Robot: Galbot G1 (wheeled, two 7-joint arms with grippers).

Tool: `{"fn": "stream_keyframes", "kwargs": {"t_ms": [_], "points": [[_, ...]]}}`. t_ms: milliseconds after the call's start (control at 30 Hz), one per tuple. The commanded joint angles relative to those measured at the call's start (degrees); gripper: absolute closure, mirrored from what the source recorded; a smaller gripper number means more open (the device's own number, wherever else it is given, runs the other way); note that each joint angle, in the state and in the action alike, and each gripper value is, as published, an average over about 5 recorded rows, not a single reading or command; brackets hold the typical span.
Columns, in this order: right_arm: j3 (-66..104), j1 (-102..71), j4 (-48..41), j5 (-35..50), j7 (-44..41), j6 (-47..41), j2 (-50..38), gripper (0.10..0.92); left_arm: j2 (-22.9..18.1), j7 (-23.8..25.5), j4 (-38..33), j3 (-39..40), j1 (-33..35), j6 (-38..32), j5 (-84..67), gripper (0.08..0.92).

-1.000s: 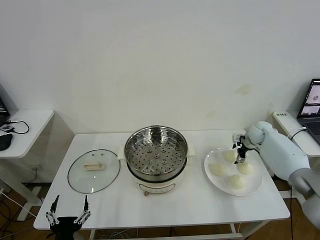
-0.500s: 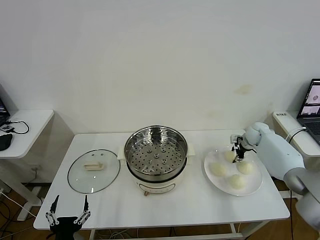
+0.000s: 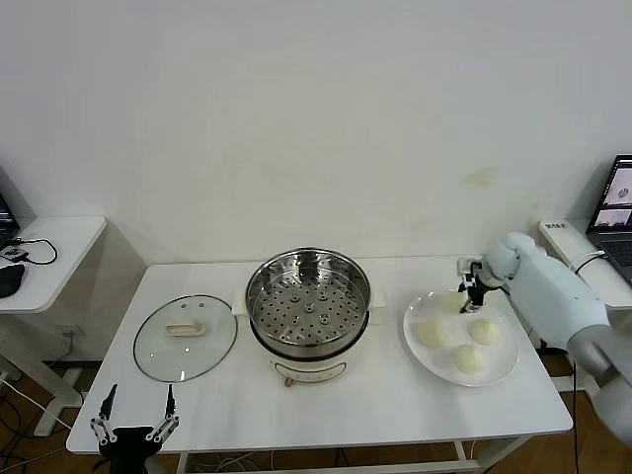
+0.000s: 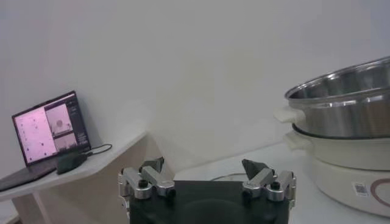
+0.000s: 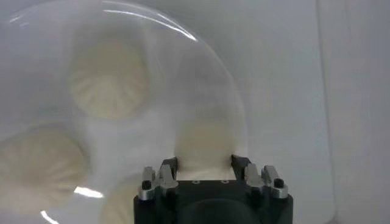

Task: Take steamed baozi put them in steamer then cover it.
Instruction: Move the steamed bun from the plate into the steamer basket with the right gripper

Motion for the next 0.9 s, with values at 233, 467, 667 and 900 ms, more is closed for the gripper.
{"fn": "stream_keyframes", "kwargs": {"t_ms": [233, 467, 667, 900], "points": [[-21.8, 23.6, 22.3, 23.7, -0.5, -3.3, -7.5, 0.448, 0.6, 0.1, 0.2, 0.3, -0.5, 0.1, -0.5, 0.177], [-30.2, 33.4, 24.7, 32.1, 4.2, -1.5, -1.4, 0.448, 1.5, 0.2, 0.4, 0.1, -0.9, 0.1, -1.8, 0.177], [-35.3, 36.1, 23.5, 35.2, 5.6, 1.4, 7.4, 0.446, 2.3, 0.3, 0.8, 0.4, -1.3, 0.0, -2.1, 0.177], [-39.3, 34.3, 19.1, 32.1, 6.9, 8.5, 18.4, 0.446, 3.1, 0.4, 0.4, -1.0, -1.9, 0.1, -3.2, 0.177]]}}
